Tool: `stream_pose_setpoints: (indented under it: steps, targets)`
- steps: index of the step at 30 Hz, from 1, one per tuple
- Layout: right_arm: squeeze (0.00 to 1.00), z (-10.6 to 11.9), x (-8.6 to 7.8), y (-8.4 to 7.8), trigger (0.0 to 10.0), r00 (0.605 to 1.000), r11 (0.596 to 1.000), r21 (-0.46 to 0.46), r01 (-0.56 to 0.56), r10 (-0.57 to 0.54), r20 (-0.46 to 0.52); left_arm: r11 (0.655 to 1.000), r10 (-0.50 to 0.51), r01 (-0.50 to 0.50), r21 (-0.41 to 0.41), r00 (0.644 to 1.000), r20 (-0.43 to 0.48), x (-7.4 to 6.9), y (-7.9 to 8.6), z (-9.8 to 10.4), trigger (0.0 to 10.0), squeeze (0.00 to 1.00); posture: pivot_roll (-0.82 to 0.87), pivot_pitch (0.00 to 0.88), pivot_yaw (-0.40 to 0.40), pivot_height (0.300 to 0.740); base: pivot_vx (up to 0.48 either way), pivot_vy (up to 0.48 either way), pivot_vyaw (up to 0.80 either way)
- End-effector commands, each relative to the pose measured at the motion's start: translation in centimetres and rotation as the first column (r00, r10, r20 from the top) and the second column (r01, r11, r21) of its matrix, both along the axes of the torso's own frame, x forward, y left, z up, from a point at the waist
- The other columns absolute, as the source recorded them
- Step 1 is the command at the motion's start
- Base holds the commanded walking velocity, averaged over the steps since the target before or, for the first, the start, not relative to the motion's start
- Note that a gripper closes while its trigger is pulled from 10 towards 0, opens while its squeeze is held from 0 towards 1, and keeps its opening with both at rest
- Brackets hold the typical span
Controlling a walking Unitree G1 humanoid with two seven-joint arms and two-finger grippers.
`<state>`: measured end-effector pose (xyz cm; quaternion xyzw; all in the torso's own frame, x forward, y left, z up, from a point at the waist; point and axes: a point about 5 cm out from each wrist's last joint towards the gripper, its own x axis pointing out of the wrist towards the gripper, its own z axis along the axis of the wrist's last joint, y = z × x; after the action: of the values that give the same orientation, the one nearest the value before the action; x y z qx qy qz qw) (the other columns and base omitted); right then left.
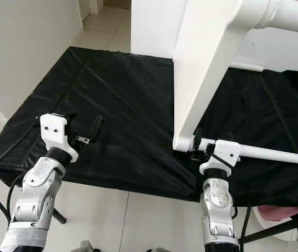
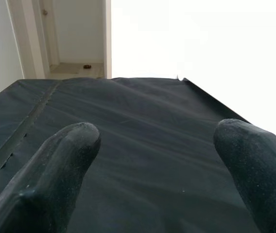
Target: Building children table
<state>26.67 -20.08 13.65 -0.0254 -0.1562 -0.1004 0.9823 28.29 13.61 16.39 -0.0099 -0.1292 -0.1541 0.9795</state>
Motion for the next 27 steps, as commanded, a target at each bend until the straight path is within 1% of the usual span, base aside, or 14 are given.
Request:
stream_pose_setpoints:
  steps: [1, 9, 15, 19, 23, 27]
  targets:
    - [0.0, -0.1, 0.1, 0.0, 10.0, 1.0, 1.0, -0.003, -0.005, 0.005, -0.005, 0.998, 0.059, -0.059, -0.017, 0.998, -0.017, 0.1, 0.3, -0.3, 10.0, 0.0, -0.06, 0.046, -0.03, 0.74, 0.0, 0.0, 0.0]
    - [0.0, 0.2, 0.2, -0.3, 10.0, 1.0, 1.0, -0.014, -0.002, 0.002, 0.001, 0.997, 0.075, -0.075, -0.008, 0.997, -0.017, 0.3, 0.3, -0.3, 10.0, 0.0, -0.07, 0.05, -0.035, 0.74, 0.0, 0.0, 0.0]
    - [0.0, 0.3, 0.5, 0.3, 10.0, 1.0, 1.0, -0.018, -0.024, 0.024, 0.003, 0.998, 0.064, -0.064, 0.027, 0.998, 0.0, 0.2, 0.2, -0.1, 10.0, 0.0, -0.06, 0.057, -0.038, 0.74, 0.0, 0.0, 0.0]
    - [0.0, 0.4, 0.5, 0.5, 10.0, 0.999, 0.999, -0.024, -0.035, 0.035, 0.003, 0.997, 0.065, -0.065, 0.031, 0.998, 0.001, 0.1, 0.3, -0.1, 10.0, 0.0, -0.06, 0.063, -0.039, 0.74, 0.0, 0.0, 0.0]
    - [0.0, 0.4, 0.4, 1.1, 10.0, 0.998, 0.998, -0.024, -0.058, 0.059, 0.008, 0.997, 0.057, -0.057, 0.058, 0.998, -0.001, -0.1, 0.1, -0.4, 10.0, 0.0, 0.0, 0.074, -0.02, 0.74, 0.0, 0.0, 0.0]
    - [0.0, 0.3, 0.3, 1.4, 10.0, 0.998, 0.998, -0.02, -0.066, 0.067, 0.003, 0.997, 0.051, -0.051, 0.064, 0.999, -0.002, -0.2, 0.2, -0.3, 10.0, 0.0, 0.01, 0.077, -0.023, 0.74, 0.0, 0.0, 0.0]
